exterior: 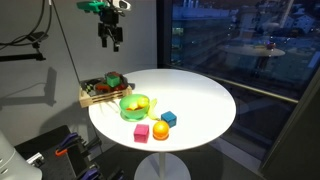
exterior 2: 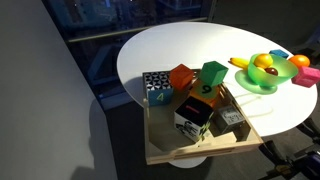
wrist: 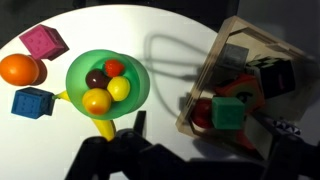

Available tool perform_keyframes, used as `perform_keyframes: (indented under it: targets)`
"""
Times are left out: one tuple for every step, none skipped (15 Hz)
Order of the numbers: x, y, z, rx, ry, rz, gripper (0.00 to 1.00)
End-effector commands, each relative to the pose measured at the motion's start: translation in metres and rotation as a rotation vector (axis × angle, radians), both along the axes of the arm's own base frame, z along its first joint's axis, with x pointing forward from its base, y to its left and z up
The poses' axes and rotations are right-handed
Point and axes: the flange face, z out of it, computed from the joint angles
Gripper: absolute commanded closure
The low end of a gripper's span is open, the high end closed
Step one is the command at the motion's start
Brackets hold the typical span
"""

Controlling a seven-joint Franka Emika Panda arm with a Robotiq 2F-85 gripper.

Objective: Pick up the yellow toy banana and put it in the green bowl

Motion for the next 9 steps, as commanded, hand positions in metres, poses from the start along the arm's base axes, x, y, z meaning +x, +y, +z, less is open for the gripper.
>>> perform_keyframes:
  targets:
    - [0.025, -0.018, -0.007, -0.03, -0.035, -0.051, 0.0]
    - [0.03, -0.026, -0.011, -0.034, -0.04, -0.067, 0.0]
    - [0.035, -0.032, -0.015, -0.038, -0.047, -0.082, 0.0]
    - [0.041, -0.04, -0.019, -0.041, -0.053, -0.097, 0.0]
    - [0.045, -0.047, -0.023, -0.043, -0.054, -0.11, 0.0]
    - [0.05, -0.054, -0.028, -0.046, -0.055, -0.123, 0.0]
    - [0.054, -0.06, -0.032, -0.047, -0.052, -0.131, 0.0]
    - [0.058, -0.066, -0.036, -0.049, -0.052, -0.136, 0.0]
    - [0.062, -0.072, -0.041, -0.052, -0.052, -0.14, 0.0]
